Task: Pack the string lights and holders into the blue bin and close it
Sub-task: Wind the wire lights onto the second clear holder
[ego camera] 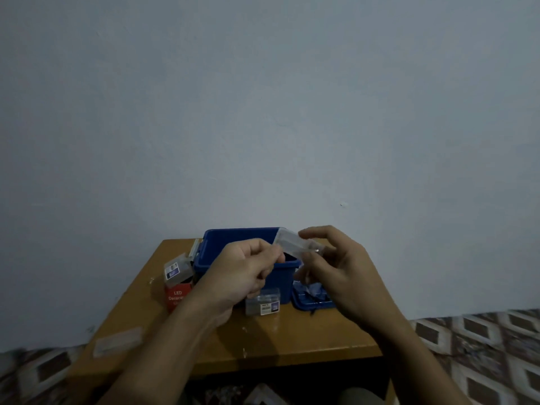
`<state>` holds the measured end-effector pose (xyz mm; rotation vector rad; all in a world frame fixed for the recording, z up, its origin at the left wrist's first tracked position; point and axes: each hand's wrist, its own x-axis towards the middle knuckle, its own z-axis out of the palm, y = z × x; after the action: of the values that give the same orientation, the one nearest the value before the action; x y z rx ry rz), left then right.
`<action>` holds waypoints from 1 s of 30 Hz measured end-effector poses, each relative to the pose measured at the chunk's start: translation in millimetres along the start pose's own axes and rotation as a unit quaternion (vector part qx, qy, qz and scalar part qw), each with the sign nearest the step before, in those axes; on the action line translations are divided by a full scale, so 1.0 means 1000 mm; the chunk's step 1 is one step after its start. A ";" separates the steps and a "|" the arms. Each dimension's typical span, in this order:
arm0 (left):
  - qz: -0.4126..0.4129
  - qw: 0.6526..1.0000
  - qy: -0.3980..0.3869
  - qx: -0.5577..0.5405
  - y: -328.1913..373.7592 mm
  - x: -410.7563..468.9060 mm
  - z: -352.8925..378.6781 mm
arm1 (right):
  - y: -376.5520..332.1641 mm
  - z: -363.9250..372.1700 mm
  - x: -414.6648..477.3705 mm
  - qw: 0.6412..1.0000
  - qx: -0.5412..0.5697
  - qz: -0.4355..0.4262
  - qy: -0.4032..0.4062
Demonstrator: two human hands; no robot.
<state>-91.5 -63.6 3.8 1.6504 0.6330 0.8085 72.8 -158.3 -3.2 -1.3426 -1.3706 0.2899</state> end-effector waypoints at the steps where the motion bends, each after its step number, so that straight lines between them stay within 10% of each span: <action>1: -0.003 0.999 0.010 0.030 -0.003 0.000 0.004 | 0.001 0.000 -0.005 0.999 0.039 0.014 0.010; 12: -0.004 0.998 -0.039 0.056 -0.015 -0.004 0.033 | 0.021 -0.011 -0.033 0.937 0.325 0.122 0.037; 30: 0.056 0.991 -0.081 0.089 -0.016 0.000 0.066 | 0.044 -0.034 -0.046 0.934 0.329 0.122 0.066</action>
<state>-39.8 -100.4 -20.5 1.9076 0.5138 0.7060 109.8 -198.3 -50.0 -0.9359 -0.8717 0.7421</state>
